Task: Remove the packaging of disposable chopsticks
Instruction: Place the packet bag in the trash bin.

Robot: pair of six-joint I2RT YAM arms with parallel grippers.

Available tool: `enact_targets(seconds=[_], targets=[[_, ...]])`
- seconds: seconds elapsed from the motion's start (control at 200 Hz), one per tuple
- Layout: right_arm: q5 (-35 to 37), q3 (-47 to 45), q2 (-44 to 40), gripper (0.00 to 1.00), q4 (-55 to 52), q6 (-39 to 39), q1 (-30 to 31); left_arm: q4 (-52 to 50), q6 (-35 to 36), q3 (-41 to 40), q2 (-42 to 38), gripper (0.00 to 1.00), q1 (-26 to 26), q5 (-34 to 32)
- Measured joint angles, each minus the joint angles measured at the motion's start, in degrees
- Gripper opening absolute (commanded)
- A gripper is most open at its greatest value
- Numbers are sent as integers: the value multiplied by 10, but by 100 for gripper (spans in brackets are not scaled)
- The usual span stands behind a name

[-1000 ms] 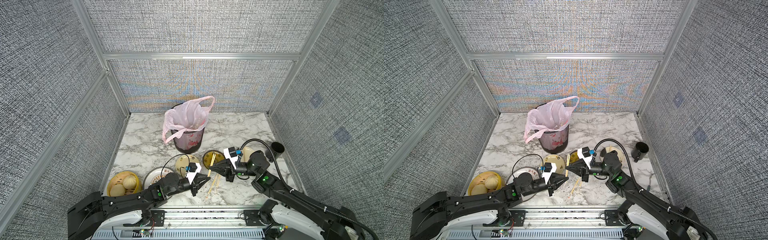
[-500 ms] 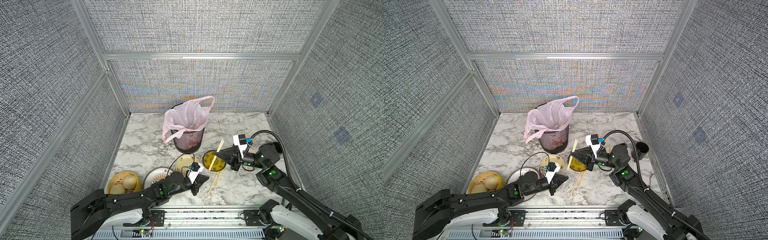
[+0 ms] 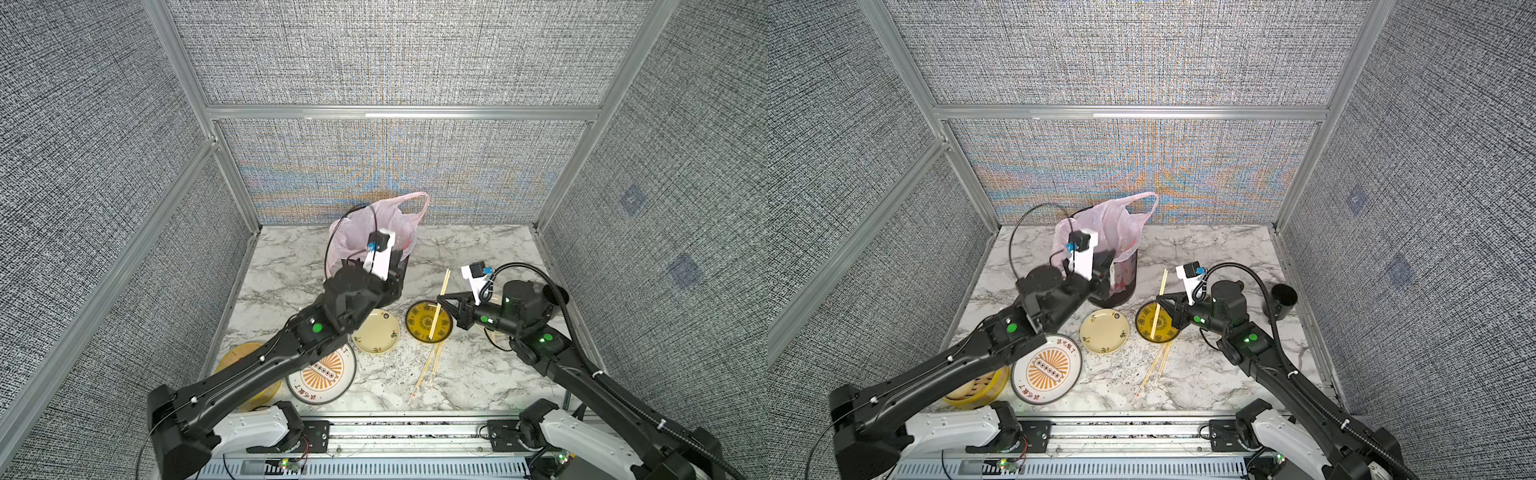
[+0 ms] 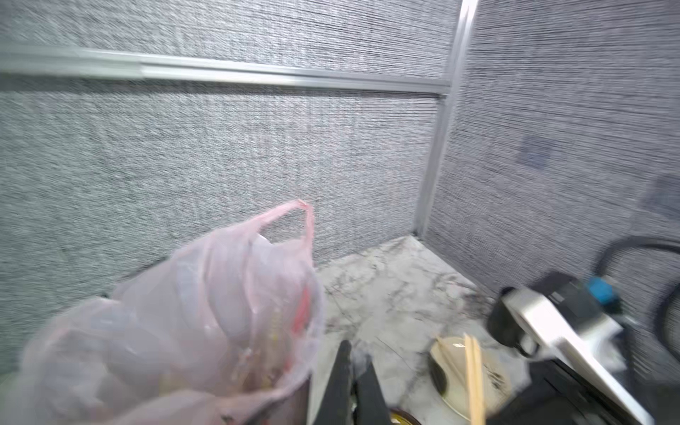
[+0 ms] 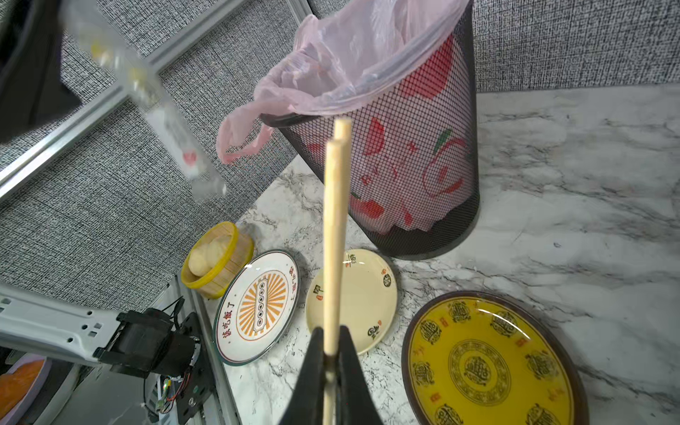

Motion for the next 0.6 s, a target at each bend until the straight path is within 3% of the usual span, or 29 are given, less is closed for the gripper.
enact_targets(seconds=[0.215,0.485,0.546,0.596], targets=[[15,3,24,0,-23,0,-13,-127,12,253,200,0,104,0],[23,-3,28,0,-24,-2,-14,-249,-7,357,347,0,149,5],[23,-3,28,0,-24,-2,-14,-266,-10,358,358,11,150,-1],[23,-3,28,0,-24,-2,-14,-281,-14,358,363,26,149,-2]])
